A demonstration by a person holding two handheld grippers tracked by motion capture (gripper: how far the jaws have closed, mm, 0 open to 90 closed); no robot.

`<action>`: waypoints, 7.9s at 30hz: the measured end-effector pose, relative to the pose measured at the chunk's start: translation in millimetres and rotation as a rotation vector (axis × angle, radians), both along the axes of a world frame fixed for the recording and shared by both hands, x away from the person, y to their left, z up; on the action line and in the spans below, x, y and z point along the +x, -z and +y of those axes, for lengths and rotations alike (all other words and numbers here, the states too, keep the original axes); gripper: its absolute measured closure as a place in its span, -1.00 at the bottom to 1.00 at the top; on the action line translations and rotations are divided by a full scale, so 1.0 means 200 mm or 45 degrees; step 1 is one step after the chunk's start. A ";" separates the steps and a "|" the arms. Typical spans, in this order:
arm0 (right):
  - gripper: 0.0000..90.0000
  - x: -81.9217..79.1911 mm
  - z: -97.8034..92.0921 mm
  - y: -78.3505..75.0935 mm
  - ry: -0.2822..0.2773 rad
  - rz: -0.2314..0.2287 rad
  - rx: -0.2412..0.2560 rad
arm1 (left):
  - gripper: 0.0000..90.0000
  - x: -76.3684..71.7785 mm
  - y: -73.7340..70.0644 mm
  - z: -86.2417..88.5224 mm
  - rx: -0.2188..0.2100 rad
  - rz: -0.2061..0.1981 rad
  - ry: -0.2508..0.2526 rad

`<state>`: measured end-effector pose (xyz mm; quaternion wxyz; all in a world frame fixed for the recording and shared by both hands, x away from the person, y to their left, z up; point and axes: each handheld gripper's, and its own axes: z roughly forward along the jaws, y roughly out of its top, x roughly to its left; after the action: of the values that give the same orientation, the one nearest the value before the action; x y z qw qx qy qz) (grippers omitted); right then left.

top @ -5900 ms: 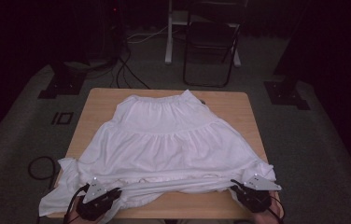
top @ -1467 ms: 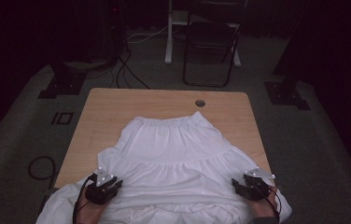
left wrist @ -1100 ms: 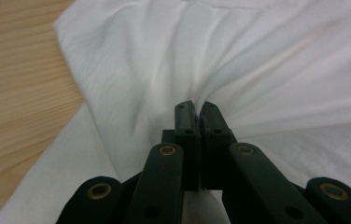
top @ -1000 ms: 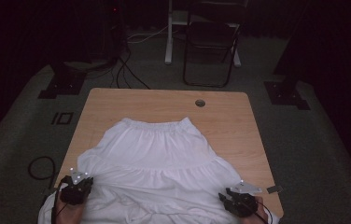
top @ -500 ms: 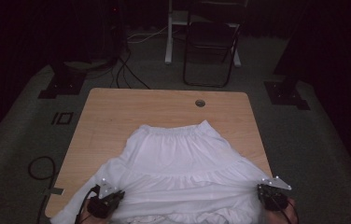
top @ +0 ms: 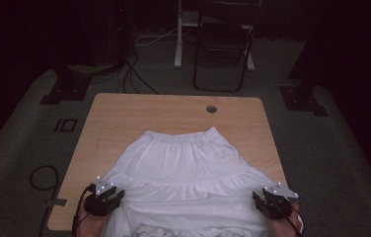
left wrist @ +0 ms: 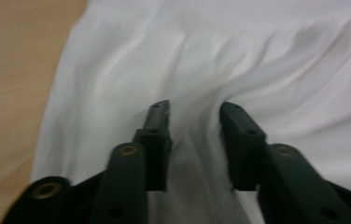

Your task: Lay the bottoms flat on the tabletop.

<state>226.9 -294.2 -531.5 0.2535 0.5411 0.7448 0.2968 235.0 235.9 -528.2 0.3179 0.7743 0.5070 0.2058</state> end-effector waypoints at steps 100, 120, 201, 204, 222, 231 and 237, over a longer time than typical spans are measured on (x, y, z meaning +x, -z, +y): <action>-0.08 0.15 0.09 0.01 -0.106 -0.057 0.008 | 0.19 -0.04 -0.07 0.29 0.188 -0.137 -0.252; -0.06 0.10 -0.07 0.07 0.043 -0.063 0.062 | 0.08 -0.13 0.08 0.45 0.005 0.012 -0.284; 0.29 0.11 -0.42 0.05 0.243 0.077 0.015 | 0.12 0.11 0.11 0.31 -0.017 -0.089 -0.201; 0.81 0.10 -0.42 0.04 0.232 0.081 0.004 | 0.11 0.11 0.11 0.31 -0.017 -0.090 -0.198; 0.92 0.17 -0.58 -0.07 0.448 -0.090 -0.157 | 0.04 0.11 0.11 0.30 -0.014 -0.087 -0.116; 0.20 0.07 -0.53 -0.07 0.379 -0.148 0.020 | 0.03 0.09 0.11 0.30 -0.021 -0.085 -0.111; 0.15 0.01 -0.44 -0.06 0.283 -0.197 0.163 | 0.05 0.09 0.10 0.30 -0.034 -0.101 -0.122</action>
<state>228.2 -381.5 -520.3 0.3066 0.6108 0.6381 0.3546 252.1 295.7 -548.4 0.3379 0.7359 0.5333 0.2445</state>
